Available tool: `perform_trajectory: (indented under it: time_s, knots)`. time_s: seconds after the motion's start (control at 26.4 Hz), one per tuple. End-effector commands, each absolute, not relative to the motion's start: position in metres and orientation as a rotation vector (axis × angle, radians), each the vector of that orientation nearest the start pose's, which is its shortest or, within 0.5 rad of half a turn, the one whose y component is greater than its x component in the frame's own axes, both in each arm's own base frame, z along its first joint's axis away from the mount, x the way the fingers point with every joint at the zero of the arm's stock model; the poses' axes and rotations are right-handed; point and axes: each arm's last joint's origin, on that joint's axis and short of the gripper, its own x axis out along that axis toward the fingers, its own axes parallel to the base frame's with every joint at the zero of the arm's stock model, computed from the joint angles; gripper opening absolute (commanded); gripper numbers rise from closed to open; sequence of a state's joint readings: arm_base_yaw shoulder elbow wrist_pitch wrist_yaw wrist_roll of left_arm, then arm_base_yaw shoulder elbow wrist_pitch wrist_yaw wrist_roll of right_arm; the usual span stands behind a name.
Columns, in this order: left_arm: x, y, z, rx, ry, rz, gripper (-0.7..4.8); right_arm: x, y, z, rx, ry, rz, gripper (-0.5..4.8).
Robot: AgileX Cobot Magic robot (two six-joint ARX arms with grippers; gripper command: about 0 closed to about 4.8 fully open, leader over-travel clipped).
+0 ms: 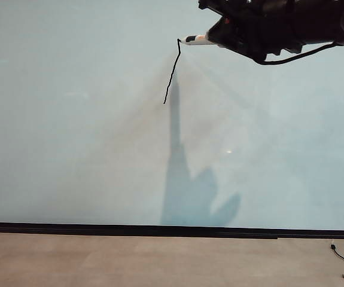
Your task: Pick up the pen on the shelf to the right of the whiteboard and write the letter A.
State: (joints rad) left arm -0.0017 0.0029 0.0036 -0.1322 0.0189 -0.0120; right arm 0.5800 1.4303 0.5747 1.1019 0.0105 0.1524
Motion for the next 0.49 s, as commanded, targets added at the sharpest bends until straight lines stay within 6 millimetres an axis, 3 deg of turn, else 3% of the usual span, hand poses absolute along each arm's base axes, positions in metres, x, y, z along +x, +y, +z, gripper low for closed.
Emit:
perform_trajectory:
  time_s: [0.04,0.49]
  knots:
    - [0.0968,-0.0009,0.1533,-0.009,0.123,-0.024,-0.04,0.2422,0.1558,0.2497,0.223,-0.199,0.593,-0.03]
    - [0.0968,-0.0009,0.1534,-0.009,0.123,-0.024,-0.05,0.25,0.157,0.2527,0.21,-0.155,0.576,-0.03]
